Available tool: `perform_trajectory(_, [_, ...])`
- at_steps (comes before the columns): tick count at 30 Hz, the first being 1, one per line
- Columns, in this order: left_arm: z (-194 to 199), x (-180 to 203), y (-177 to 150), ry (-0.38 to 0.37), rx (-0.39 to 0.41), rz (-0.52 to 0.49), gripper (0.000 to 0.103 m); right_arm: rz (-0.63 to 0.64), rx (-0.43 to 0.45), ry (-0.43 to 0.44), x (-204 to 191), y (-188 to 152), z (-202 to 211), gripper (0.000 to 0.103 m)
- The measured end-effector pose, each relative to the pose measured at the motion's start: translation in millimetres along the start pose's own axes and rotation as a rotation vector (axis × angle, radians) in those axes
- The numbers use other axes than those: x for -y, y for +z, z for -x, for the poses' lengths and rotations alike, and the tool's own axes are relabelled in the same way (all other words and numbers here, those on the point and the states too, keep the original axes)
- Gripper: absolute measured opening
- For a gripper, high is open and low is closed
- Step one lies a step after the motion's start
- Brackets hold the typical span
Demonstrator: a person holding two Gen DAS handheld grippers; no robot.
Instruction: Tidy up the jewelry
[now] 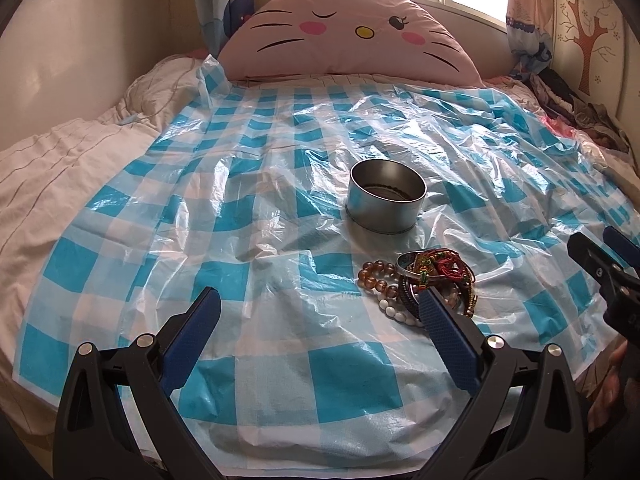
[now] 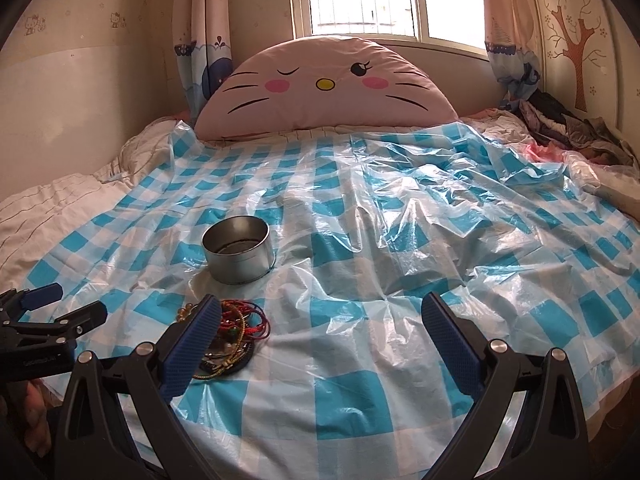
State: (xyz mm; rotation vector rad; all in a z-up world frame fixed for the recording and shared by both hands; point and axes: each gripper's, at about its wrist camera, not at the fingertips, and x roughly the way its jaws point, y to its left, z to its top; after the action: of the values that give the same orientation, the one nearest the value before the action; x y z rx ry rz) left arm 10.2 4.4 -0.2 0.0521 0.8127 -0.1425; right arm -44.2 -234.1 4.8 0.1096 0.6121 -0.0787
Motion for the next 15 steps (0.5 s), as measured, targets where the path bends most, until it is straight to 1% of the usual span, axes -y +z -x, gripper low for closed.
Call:
perform_trajectory(1, [-0.4,0.6,0.7,-0.015,0.006,-0.01,0.095,0.0,0.014,-0.003,0.9,2.4,-1.4,0.096])
perform_trajectory(2, [0.4,4.1,1.1,-0.027,0.035,-0.03,0.095,-0.005,0.005,-0.003,3.0,5.2,-4.4,0.096])
perform_trajectory(3, [-1.0,8.9,1.8,-0.036,0.032,-0.056,0.095,-0.013,-0.013,-0.002,6.7,6.5,-7.9,0.096])
perform_trajectory(4, [-0.5,15.5,2.3,-0.05,0.068,-0.082,0.095,-0.024,-0.017,-0.001,9.4,6.9,-10.0,0.096])
perform_trajectory(6, [-3.2,30.1,4.9,-0.069,0.102,-0.14,0.095,-0.048,-0.019,0.006,14.3,5.3,-13.5,0.096])
perform_trajectory(8, [-8.5,44.5,9.6,-0.073,0.11,-0.194,0.093,-0.075,-0.033,0.015,19.8,1.6,-18.7,0.096])
perform_trajectory(9, [-12.7,51.1,12.3,-0.073,0.102,-0.218,0.088,-0.091,-0.041,0.02,22.6,-1.0,-21.4,0.096])
perform_trajectory(10, [-14.7,56.1,15.0,-0.09,0.093,-0.228,0.083,-0.104,-0.05,0.023,24.9,-3.2,-24.0,0.096])
perform_trajectory(11, [-19.5,61.2,17.9,-0.096,0.082,-0.243,0.082,-0.117,-0.056,0.021,27.1,-3.9,-26.2,0.096])
perform_trajectory(12, [-26.9,64.7,20.5,-0.099,0.057,-0.262,0.077,-0.134,-0.057,0.023,29.7,-4.3,-26.9,0.096])
perform_trajectory(13, [-34.4,66.8,22.4,-0.116,0.024,-0.271,0.069,-0.15,-0.055,0.027,32.6,-5.1,-27.1,0.096])
perform_trajectory(15, [-46.9,72.2,24.3,-0.127,-0.023,-0.29,0.064,-0.17,-0.054,0.03,36.2,-6.9,-28.1,0.096])
